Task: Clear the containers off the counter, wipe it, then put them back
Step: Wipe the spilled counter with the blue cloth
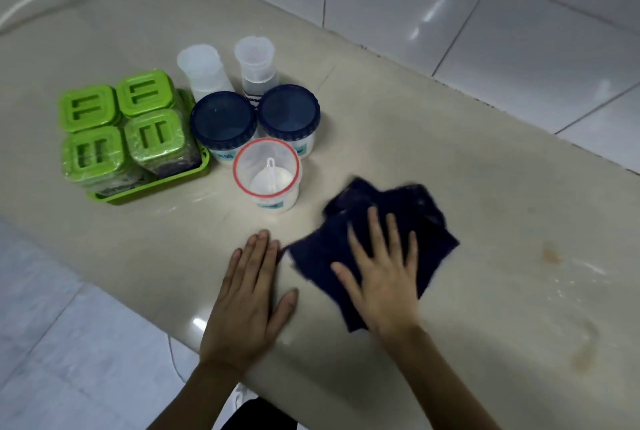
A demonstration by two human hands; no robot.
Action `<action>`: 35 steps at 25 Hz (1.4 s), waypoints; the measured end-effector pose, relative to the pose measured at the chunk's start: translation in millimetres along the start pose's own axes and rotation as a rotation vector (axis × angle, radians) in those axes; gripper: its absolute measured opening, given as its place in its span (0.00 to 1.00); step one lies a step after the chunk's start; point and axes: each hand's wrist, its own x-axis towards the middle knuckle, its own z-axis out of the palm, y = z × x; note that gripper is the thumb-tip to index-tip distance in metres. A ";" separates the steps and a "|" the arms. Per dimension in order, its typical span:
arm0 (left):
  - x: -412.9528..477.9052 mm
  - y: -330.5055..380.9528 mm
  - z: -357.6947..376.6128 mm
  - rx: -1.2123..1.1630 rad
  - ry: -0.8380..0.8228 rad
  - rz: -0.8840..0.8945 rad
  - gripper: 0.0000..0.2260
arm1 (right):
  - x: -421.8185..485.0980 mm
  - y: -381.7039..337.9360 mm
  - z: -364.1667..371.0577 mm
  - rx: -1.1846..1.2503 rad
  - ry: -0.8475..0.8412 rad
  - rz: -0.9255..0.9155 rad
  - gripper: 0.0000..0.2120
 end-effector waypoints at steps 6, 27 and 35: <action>-2.8 4.4 -1.1 0.043 -0.040 0.007 0.32 | -20.3 19.6 0.8 0.004 -0.005 -0.043 0.30; -2.8 145.5 55.0 0.025 -0.037 0.296 0.32 | -181.1 189.8 -4.4 -0.029 -0.006 -0.157 0.29; -1.5 141.9 57.7 0.003 0.013 0.322 0.30 | -39.9 251.5 -17.2 0.160 0.068 0.717 0.29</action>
